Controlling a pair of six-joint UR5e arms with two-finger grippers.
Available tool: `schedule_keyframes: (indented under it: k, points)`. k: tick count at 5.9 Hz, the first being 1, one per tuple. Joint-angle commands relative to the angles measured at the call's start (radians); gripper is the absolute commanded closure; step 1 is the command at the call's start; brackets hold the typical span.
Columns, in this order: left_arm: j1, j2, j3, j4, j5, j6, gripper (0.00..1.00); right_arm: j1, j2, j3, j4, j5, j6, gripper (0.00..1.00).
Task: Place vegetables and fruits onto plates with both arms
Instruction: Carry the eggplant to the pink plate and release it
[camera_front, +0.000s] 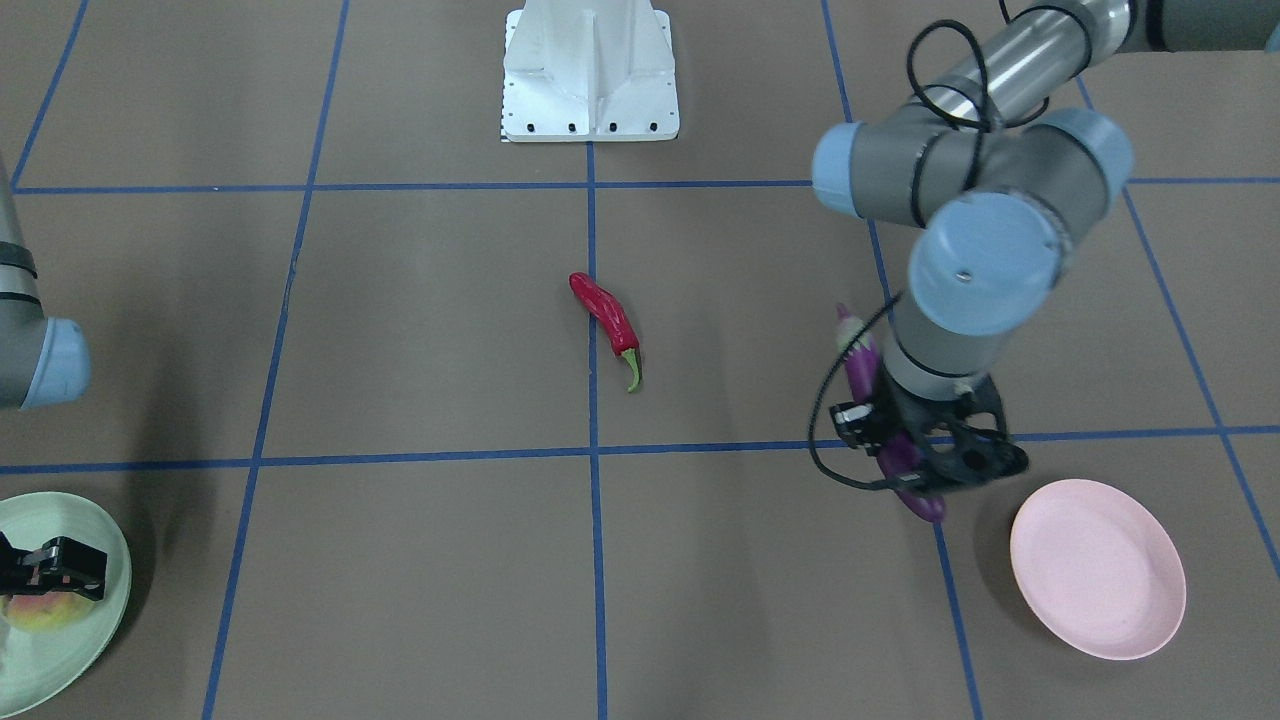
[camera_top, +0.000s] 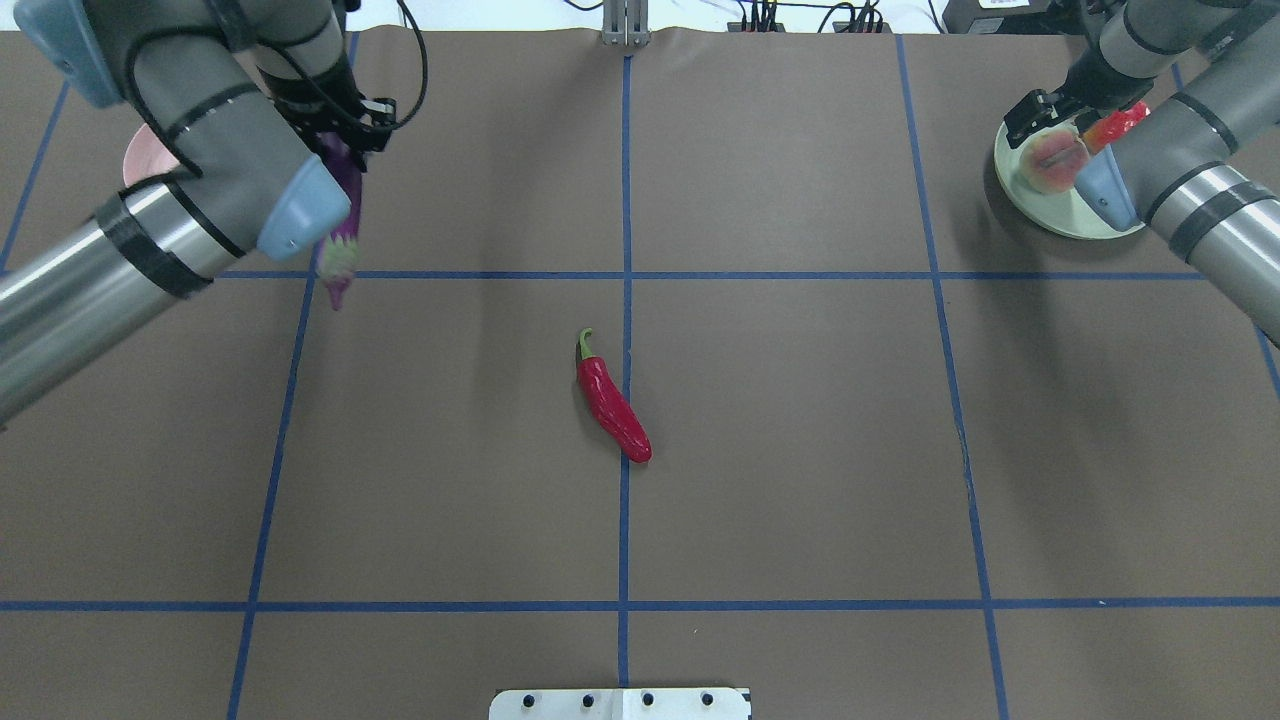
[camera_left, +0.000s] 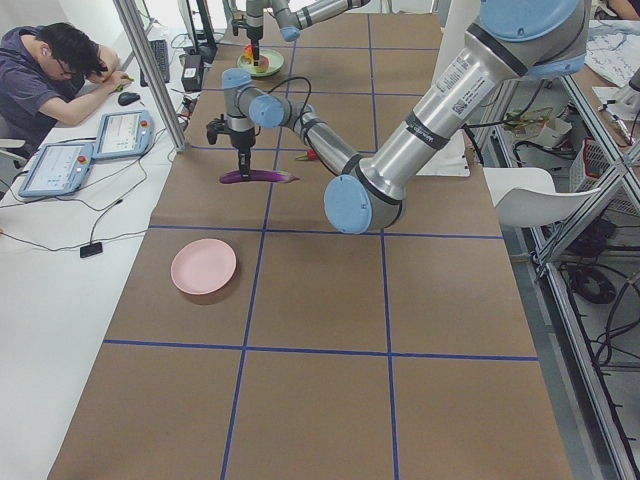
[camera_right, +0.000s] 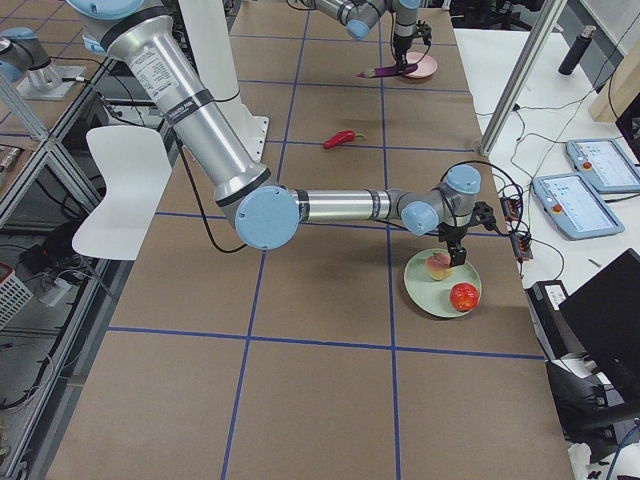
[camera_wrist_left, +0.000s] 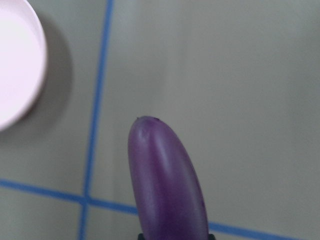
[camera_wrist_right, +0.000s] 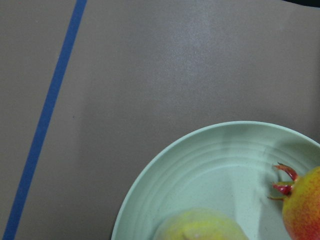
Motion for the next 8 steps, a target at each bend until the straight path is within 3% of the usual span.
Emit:
schedule_keyframes:
  k: [1, 2, 4, 5, 6, 7, 8]
  points:
    - [-0.161, 0.000, 0.320, -0.229, -0.052, 0.285, 1.00, 0.000, 0.002, 0.156, -0.203, 0.004, 0.000, 0.00]
    - [-0.169, -0.003, 0.439, -0.348, -0.050, 0.289, 1.00, 0.005, -0.001, 0.245, -0.301, 0.008, 0.000, 0.00]
    - [-0.165, -0.007, 0.556, -0.465, -0.044, 0.287, 1.00, 0.027, -0.050, 0.388, -0.405, 0.043, -0.006, 0.00]
    - [-0.163, -0.007, 0.601, -0.518, -0.044, 0.286, 0.73, 0.043, -0.094, 0.440, -0.408, 0.063, -0.014, 0.00]
    - [-0.159, -0.008, 0.586, -0.521, -0.046, 0.286, 0.01, 0.057, -0.109, 0.453, -0.408, 0.085, -0.015, 0.00]
    - [-0.158, -0.007, 0.499, -0.498, -0.053, 0.270, 0.00, 0.058, -0.110, 0.453, -0.408, 0.085, -0.017, 0.00]
    - [-0.158, -0.004, 0.415, -0.396, -0.096, 0.270, 0.00, 0.058, -0.112, 0.451, -0.408, 0.085, -0.017, 0.00]
